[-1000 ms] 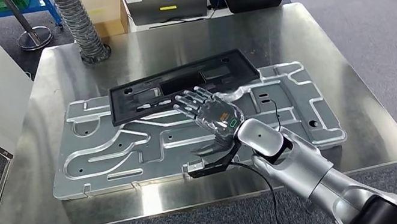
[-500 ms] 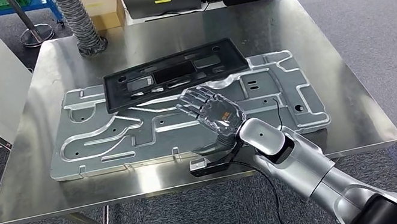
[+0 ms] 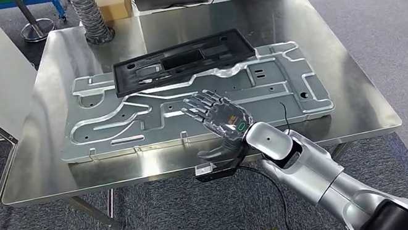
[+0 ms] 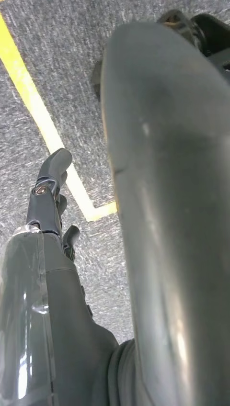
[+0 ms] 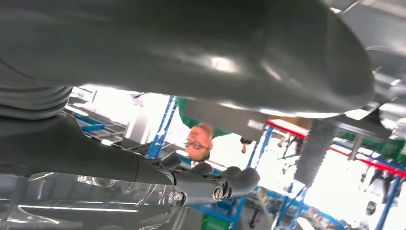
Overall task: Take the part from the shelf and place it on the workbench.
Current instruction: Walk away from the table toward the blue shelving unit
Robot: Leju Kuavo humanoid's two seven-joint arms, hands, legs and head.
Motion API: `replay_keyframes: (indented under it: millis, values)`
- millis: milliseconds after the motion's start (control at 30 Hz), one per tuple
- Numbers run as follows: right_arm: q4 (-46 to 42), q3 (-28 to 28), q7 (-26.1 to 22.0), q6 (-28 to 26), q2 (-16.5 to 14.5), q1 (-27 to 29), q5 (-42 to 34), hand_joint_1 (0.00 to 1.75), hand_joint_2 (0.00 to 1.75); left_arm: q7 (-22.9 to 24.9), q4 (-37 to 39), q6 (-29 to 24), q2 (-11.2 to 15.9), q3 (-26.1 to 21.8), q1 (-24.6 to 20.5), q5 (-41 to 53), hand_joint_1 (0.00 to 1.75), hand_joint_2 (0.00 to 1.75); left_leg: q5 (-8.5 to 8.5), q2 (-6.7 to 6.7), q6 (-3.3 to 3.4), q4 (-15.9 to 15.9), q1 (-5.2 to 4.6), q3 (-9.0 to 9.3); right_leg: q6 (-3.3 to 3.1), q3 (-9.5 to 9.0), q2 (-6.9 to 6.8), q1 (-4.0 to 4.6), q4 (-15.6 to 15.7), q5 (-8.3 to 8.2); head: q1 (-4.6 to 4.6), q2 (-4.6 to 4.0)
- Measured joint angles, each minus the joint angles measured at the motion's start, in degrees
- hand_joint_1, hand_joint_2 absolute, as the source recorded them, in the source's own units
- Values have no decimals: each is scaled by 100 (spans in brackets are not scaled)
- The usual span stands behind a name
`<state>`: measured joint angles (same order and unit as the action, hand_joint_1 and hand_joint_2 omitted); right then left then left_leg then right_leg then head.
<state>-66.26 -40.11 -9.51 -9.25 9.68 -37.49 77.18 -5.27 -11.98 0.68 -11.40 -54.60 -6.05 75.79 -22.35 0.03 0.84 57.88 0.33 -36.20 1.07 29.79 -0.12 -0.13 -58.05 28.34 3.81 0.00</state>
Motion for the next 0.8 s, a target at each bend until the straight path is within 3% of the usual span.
replay_keyframes:
  millis: [100,133,200,267,300,333,367,467,500,600,667,767,800]
  values:
    - [1,5,24,-4,2,-13,10,0,0,-2,0,1,-2,0,-4,5,0,0,83,3,-105,-30,12,-21,-91,-1,-7,17,153,-77,-1,0]
    - [1,4,32,-4,2,-16,13,0,0,-1,0,1,-1,0,-5,7,0,0,18,0,-135,17,11,-55,-132,22,-15,2,189,-135,-1,0]
    - [2,2,42,-4,-2,-17,19,0,0,2,0,-1,1,0,-4,7,0,0,-389,-6,-181,450,18,-220,-192,100,-33,-23,248,-262,-1,0]
    - [5,-1,44,-4,-2,-1,26,0,0,2,0,-1,2,0,-3,7,0,0,-878,-7,-226,1207,31,-447,-217,223,-39,-13,240,-354,-1,0]
    - [8,-2,44,-4,-2,12,30,0,0,2,0,-1,2,0,-3,7,0,0,-986,-6,-246,1487,35,-498,-216,289,-41,-9,225,-395,-1,0]
    - [11,-3,45,-4,-2,25,34,0,0,2,0,-1,4,0,-3,7,0,0,-975,-6,-259,1574,38,-457,-208,354,-42,-8,204,-430,-1,0]
    - [14,-4,45,-5,-2,34,41,0,0,2,0,-1,7,0,-5,7,0,0,-867,-5,-266,1430,41,-299,-195,419,-42,-11,174,-459,-1,0]
    - [16,0,49,-9,-2,42,58,0,0,2,0,-1,21,0,-26,8,0,0,-582,-11,-220,323,34,471,-134,586,-40,-11,50,-515,-1,0]
    - [15,3,50,-10,-2,41,61,0,0,3,0,-1,24,0,-31,8,0,0,-573,-16,-187,102,23,593,-106,618,-40,-6,17,-534,-1,0]
    - [15,9,54,-10,-3,44,65,0,0,4,0,-1,27,0,-35,14,0,0,-519,-21,-62,13,9,568,1,662,-34,-9,-8,-603,0,0]
    - [16,22,58,-9,-1,48,66,0,0,3,0,-1,26,0,-41,20,0,0,-422,-4,29,-17,25,509,66,758,-18,-25,-188,-413,-1,0]
    - [16,43,64,-8,2,64,71,0,0,2,0,-3,26,0,-46,30,0,0,-271,16,84,-26,31,329,135,1117,-2,-56,-1205,321,-1,0]
    - [16,44,64,-8,1,79,73,0,0,2,0,-3,26,0,-45,31,0,0,-225,18,82,-23,29,263,151,1196,-2,-65,-1530,463,-1,0]
